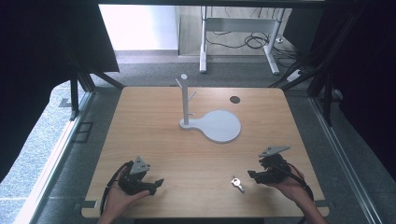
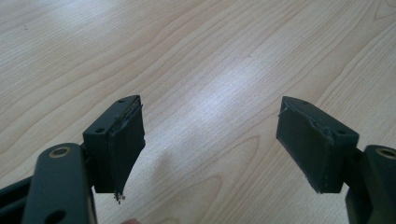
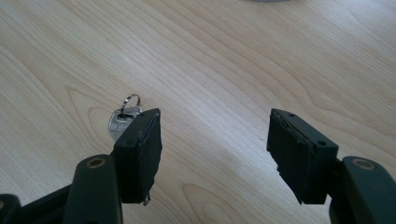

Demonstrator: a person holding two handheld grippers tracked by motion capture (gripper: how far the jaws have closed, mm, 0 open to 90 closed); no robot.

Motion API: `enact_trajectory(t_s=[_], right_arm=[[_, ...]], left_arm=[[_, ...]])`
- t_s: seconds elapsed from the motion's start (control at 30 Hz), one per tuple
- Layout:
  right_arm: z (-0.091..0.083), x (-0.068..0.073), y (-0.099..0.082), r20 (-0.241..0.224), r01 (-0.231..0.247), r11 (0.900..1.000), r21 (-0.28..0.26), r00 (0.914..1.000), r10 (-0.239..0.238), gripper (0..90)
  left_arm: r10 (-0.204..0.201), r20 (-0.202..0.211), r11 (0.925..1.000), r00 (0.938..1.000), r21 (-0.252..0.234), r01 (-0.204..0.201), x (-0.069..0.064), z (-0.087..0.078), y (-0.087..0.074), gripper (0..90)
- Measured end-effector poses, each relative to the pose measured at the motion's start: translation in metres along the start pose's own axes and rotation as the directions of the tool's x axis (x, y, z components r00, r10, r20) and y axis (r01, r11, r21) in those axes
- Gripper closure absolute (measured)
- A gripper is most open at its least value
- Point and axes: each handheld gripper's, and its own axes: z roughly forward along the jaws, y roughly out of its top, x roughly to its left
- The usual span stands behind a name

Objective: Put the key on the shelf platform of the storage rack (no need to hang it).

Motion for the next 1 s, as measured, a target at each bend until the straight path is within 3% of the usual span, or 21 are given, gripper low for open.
enact_trajectory(t_s=[0.67, 1.0], right_arm=[[0.023, 0.025, 0.007, -0.060, 0.043, 0.9962, 0.075, 0.9974, -0.039, 37.5], [0.038, 0.041, 0.006, -0.093, 0.079, 0.9887, 0.127, 0.9933, -0.068, 37.7]], left_arm=[[-0.007, 0.000, 0.9999, 1.0000, -0.010, 0.007, 0.002, -0.004, -0.001, 23.7], [-0.002, 0.004, 1.0000, 1.0000, -0.003, 0.002, 0.003, -0.003, -0.002, 23.7]])
